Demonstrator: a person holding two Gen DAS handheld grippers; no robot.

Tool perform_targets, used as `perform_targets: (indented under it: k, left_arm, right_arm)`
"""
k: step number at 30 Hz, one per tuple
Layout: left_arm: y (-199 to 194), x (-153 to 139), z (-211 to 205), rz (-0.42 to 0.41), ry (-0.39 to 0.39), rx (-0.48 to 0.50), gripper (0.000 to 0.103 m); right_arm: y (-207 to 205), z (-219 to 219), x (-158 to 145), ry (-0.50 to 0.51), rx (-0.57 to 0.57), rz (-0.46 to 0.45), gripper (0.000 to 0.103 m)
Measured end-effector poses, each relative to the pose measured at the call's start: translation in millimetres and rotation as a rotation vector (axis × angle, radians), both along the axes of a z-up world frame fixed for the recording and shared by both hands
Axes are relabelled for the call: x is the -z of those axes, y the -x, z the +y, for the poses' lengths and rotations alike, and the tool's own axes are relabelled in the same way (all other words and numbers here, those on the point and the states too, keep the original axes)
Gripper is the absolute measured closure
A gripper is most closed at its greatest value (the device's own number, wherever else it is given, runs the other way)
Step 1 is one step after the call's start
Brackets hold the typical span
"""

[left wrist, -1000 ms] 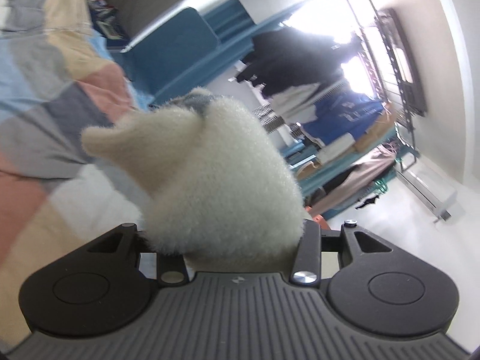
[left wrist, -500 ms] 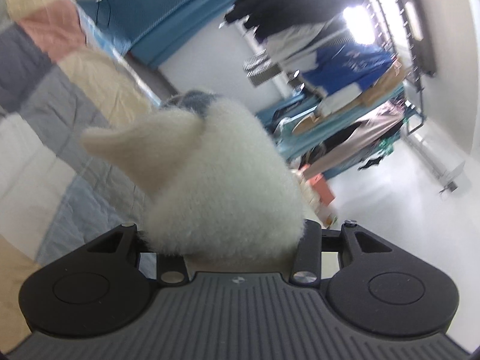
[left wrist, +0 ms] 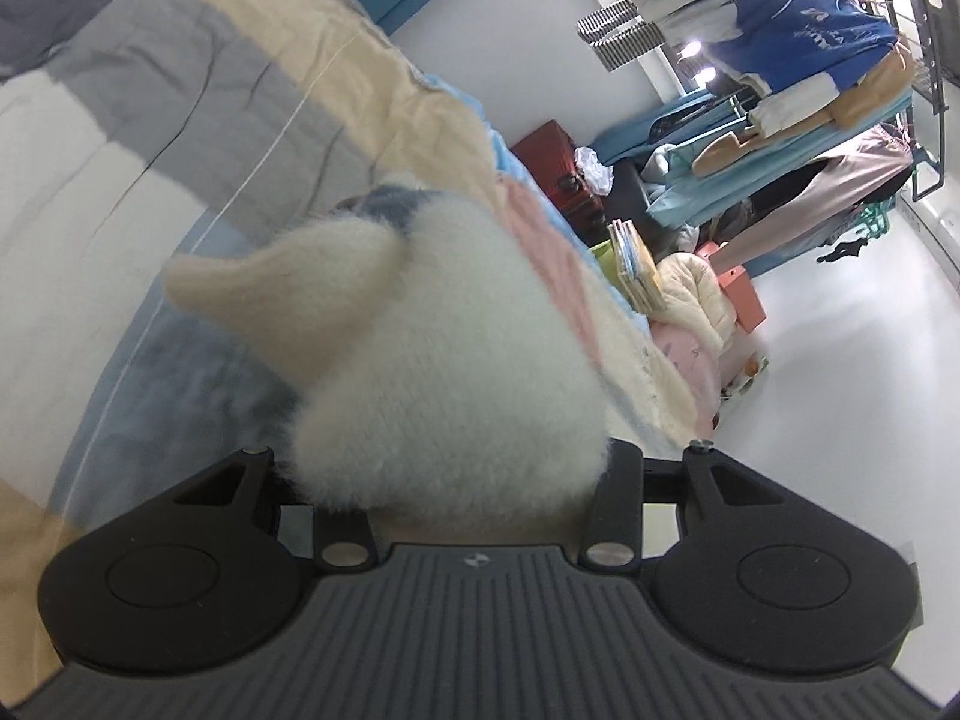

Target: Fold large clothes

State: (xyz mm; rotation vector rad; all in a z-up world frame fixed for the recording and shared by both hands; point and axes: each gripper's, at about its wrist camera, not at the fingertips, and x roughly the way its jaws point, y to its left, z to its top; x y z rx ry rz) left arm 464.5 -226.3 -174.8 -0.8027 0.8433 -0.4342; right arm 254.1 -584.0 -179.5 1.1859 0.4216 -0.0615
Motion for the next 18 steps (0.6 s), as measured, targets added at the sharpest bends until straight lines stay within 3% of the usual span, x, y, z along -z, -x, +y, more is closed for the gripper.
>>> perform_targets:
  k: [2,12,18]
  left_arm:
    - [3,14,5,-0.021,0.037,-0.004,0.053]
    - [22,59,22,-0.056,0.035,0.036,0.043]
    - [27,52,24,-0.023,0.004,0.04,0.037]
  right_arm:
    - [6,4,9,0.014,-0.001,-0.034,0.049]
    - [37,9,56,-0.038,0.019,-0.104,0.043]
    - [38,11,52,-0.051,0.044,-0.09,0.041]
